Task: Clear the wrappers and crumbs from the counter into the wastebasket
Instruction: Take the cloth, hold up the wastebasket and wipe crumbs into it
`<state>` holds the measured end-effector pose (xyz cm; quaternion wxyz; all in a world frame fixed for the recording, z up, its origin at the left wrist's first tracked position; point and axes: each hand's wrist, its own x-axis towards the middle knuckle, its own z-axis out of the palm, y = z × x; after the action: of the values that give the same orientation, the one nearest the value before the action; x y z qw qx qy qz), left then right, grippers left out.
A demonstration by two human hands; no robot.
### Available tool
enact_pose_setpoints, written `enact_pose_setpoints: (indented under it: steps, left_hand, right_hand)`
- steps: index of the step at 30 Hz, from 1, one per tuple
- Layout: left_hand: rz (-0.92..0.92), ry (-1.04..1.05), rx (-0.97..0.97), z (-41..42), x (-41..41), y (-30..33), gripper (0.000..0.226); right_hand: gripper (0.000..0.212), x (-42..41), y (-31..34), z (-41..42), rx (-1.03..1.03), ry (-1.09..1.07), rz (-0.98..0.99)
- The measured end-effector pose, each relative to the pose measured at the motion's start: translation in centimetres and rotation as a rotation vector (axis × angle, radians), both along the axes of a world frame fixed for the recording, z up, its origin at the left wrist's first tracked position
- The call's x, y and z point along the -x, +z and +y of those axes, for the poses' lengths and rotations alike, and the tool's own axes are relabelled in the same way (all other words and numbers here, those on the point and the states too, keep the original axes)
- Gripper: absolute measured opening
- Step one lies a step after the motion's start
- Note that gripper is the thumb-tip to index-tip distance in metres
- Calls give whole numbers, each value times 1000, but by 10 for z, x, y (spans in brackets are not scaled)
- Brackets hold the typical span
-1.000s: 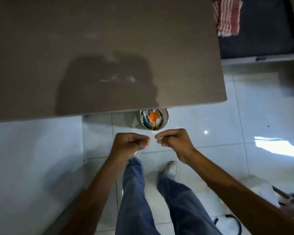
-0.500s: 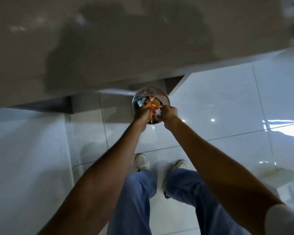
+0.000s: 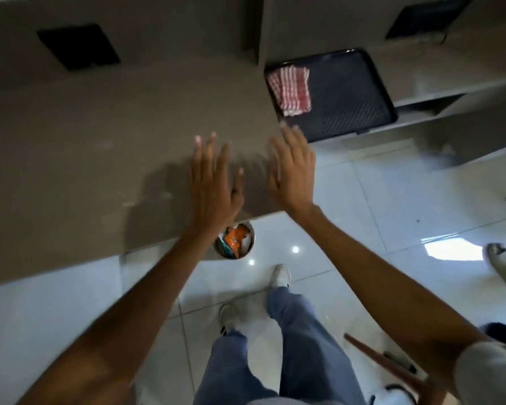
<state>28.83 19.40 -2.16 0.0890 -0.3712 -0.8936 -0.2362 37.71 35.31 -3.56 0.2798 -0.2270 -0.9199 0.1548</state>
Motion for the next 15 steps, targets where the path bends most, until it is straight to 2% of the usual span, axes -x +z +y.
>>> enact_pose_setpoints:
  steps: [3, 5, 8, 12, 15]
  left_hand:
    - [-43, 77, 169, 66, 43, 10, 68]
    - [-49, 95, 229, 99, 61, 0, 70]
    - [-27, 102, 244, 137, 81, -22, 68]
    - [-28, 125, 313, 161, 88, -47, 66]
    - [-77, 164, 316, 155, 84, -45, 64]
  right_hand:
    - [53, 61, 5, 83, 108, -214, -85]
    - [59, 99, -9, 131, 184, -278, -199]
    - [65, 151, -45, 186, 211, -223, -395]
    - [75, 183, -89, 215, 236, -112, -652]
    - [63, 182, -80, 215, 222, -127, -614]
